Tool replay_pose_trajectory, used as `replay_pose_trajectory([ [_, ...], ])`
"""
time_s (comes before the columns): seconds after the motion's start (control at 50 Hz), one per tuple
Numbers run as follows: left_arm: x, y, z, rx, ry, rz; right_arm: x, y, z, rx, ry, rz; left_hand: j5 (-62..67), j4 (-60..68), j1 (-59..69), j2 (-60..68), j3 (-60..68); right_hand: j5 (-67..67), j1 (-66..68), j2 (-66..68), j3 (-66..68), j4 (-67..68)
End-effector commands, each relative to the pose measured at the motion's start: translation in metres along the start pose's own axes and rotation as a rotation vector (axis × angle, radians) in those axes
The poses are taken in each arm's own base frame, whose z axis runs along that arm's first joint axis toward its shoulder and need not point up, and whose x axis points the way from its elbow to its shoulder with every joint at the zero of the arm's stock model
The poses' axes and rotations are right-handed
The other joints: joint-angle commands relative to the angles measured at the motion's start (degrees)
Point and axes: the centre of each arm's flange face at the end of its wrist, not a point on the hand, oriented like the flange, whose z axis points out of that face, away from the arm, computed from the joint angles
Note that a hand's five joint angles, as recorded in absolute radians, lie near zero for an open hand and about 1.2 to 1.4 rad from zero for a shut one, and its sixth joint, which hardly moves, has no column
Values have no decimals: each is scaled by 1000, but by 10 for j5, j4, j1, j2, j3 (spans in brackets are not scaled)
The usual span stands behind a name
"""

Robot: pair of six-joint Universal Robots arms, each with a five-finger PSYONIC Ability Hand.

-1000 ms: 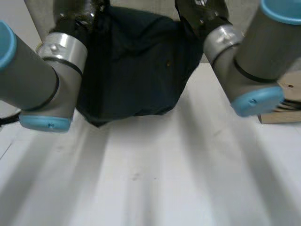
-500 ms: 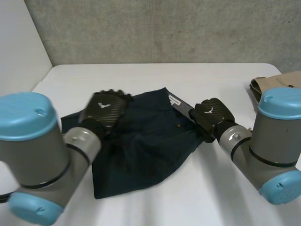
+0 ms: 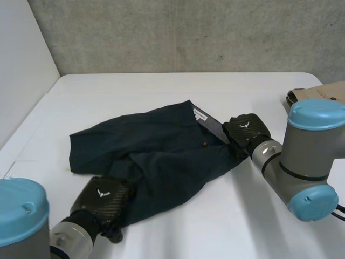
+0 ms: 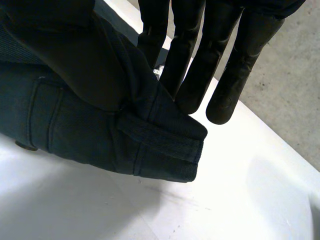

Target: Fold the laundry.

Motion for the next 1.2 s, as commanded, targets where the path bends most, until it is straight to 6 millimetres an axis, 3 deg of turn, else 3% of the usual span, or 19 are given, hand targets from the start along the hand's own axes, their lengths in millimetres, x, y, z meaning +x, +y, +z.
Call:
replay_pose_trajectory([
  [0.02,1,8,12,-44,-4,3,-3,5,6,-17,2,16,-35,-36,-42,-42,-43,133,235,124,115,118],
  [0.3,3,6,44,-11,-21,-3,-6,11,3,-37,-10,18,-23,-24,-30,-30,-31,133,235,124,115,118],
  [0.56,6,4,71,44,-31,-6,-8,15,1,-52,-18,18,105,103,98,98,97,133,235,124,115,118],
  [0.68,7,4,80,76,-43,39,-8,15,0,-52,-18,18,259,258,252,252,251,133,235,124,115,118],
  [0.72,6,2,81,93,-48,55,-8,14,-1,-50,-21,18,402,400,395,395,394,133,235,124,115,118],
  [0.74,5,-1,82,114,-55,68,-8,14,-1,-50,-19,16,531,529,524,524,523,133,235,124,115,118],
  [0.76,5,-3,82,123,-59,74,-8,13,-2,-49,-17,14,565,564,558,558,557,133,235,124,115,118],
  [0.8,4,-7,82,139,-67,86,-7,13,-3,-52,-21,1,566,564,559,558,558,133,235,124,115,118],
  [0.88,-8,-38,66,243,-114,94,-5,2,-13,-67,-50,-52,566,564,559,558,558,133,235,124,115,118],
  [0.92,-17,-56,54,307,-142,88,-1,-5,-21,-75,-67,-90,566,564,559,558,558,-111,-8,-120,-128,-125],
  [0.96,-21,-66,47,343,-153,82,-1,-16,-33,-69,-119,-158,566,564,559,558,558,-495,-393,-504,-513,-510],
  [1.06,-35,-93,29,437,-193,61,2,-26,-41,-21,-204,-245,566,564,559,558,558,-511,-408,-520,-528,-525],
  [1.2,-41,-103,25,447,-203,57,9,-30,-46,12,-222,-237,566,564,559,558,558,-514,-412,-523,-532,-529],
])
